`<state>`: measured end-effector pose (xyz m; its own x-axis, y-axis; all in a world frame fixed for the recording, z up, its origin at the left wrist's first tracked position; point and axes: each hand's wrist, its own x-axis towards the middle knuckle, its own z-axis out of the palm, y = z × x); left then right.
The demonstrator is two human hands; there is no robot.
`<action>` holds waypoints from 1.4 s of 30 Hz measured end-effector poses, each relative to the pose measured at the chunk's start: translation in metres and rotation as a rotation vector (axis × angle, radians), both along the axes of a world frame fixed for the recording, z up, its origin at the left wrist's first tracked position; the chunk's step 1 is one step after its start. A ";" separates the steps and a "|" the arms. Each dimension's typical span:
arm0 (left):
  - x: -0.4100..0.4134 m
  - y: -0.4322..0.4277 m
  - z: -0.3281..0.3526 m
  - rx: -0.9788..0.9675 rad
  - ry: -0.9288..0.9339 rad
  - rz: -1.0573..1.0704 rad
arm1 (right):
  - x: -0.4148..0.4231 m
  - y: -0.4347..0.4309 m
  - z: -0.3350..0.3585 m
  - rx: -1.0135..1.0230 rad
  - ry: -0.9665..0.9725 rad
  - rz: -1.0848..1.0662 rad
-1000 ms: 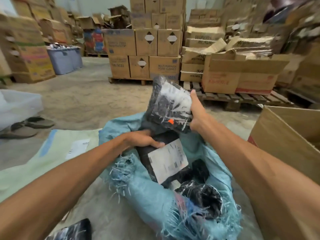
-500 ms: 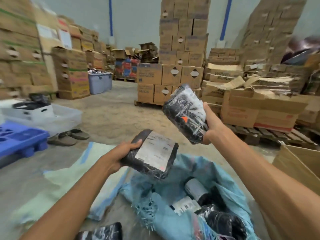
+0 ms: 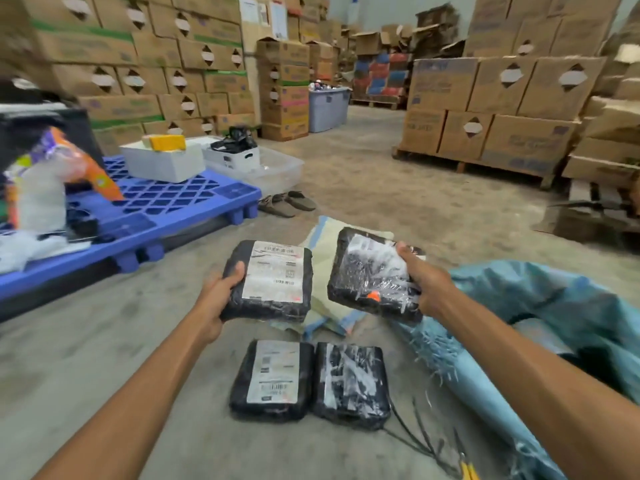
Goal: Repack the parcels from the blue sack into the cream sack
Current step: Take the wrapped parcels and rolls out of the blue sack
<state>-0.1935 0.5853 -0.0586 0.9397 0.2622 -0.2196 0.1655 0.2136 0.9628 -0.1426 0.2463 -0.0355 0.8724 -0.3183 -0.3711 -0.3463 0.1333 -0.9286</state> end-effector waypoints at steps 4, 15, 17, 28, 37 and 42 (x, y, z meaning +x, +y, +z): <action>-0.026 0.015 -0.044 0.016 0.064 -0.043 | -0.019 0.022 -0.060 -0.161 0.116 -0.044; -0.059 -0.006 -0.150 0.464 0.206 0.087 | -0.058 0.051 -0.154 -0.597 0.293 0.232; -0.056 -0.009 -0.154 0.773 0.253 0.099 | -0.058 0.052 -0.157 -0.864 0.336 0.317; 0.008 -0.183 -0.053 1.136 -0.327 -0.174 | -0.050 -0.071 -0.026 -1.092 -0.191 0.288; 0.029 -0.403 -0.014 0.994 -0.549 -0.784 | -0.088 -0.273 0.001 -1.292 0.032 0.329; 0.056 -0.461 -0.063 1.305 -0.394 -0.986 | -0.092 -0.314 -0.053 -1.327 0.238 0.757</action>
